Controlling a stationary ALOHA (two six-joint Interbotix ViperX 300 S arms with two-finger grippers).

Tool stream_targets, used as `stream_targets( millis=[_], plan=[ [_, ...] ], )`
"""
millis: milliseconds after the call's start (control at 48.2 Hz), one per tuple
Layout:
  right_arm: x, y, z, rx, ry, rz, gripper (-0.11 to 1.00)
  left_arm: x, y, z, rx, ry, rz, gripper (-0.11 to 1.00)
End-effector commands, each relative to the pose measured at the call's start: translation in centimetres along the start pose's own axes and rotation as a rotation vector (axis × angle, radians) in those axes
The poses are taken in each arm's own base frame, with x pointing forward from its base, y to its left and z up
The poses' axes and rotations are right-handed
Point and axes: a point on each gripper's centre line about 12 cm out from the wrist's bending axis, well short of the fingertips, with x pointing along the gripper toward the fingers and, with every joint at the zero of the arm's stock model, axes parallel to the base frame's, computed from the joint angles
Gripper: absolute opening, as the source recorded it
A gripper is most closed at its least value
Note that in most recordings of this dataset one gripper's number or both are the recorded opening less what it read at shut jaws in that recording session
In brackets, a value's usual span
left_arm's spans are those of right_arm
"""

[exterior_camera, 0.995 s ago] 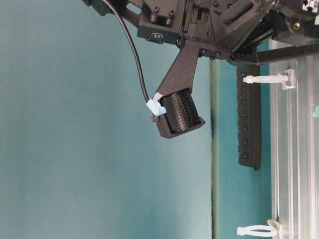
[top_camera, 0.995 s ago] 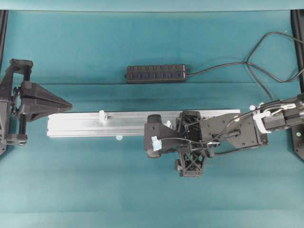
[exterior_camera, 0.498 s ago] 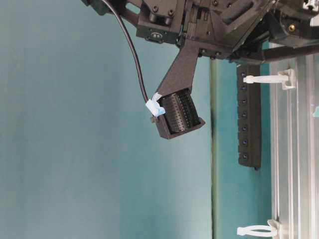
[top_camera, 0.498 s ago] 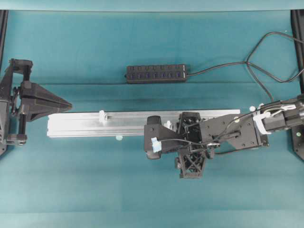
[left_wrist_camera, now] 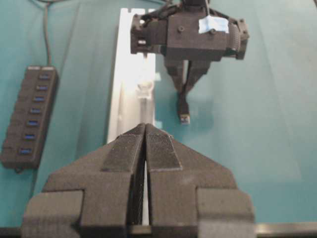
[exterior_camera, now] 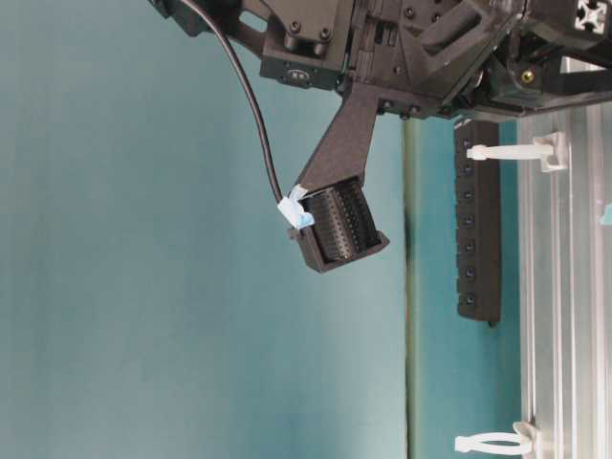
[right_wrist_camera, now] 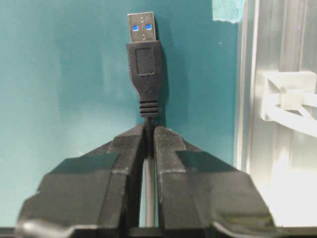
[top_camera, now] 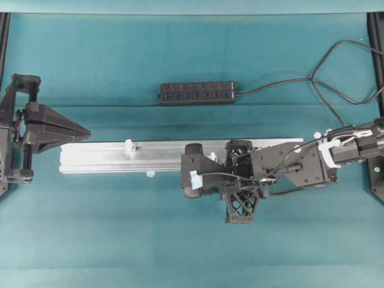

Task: Pass the USB cable through three rings with both arms.
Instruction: 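Lift the USB plug with the right gripper toward the rightmost white ring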

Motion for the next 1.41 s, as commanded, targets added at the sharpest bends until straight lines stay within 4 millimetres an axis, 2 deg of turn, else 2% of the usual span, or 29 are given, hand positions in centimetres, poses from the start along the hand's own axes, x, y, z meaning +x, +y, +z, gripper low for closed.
stream_targets(
  millis=[0, 560, 726, 1182, 1389],
  plan=[
    [0.2, -0.5, -0.2, -0.003, 0.01, -0.008, -0.08, -0.1, 0.0, 1.3, 0.004, -0.037, 0.001, 0.02],
    [-0.2, -0.3, -0.2, 0.001, 0.012, -0.003, -0.08, -0.1, 0.0, 1.4, 0.004, -0.038, 0.001, 0.02],
    [-2.5, -0.2, 0.3, 0.002, 0.0, 0.0, -0.08, -0.2, 0.0, 1.6, 0.004, -0.046, 0.001, 0.02],
    [-8.7, -0.4, -0.3, -0.08, 0.061, -0.013, -0.08, -0.2, 0.1, 1.7, 0.007, -0.048, 0.003, 0.02],
    [-12.0, -1.3, -1.0, -0.114, 0.112, -0.031, -0.08, -0.2, 0.1, 1.8, 0.005, -0.049, 0.003, 0.02]
  ],
)
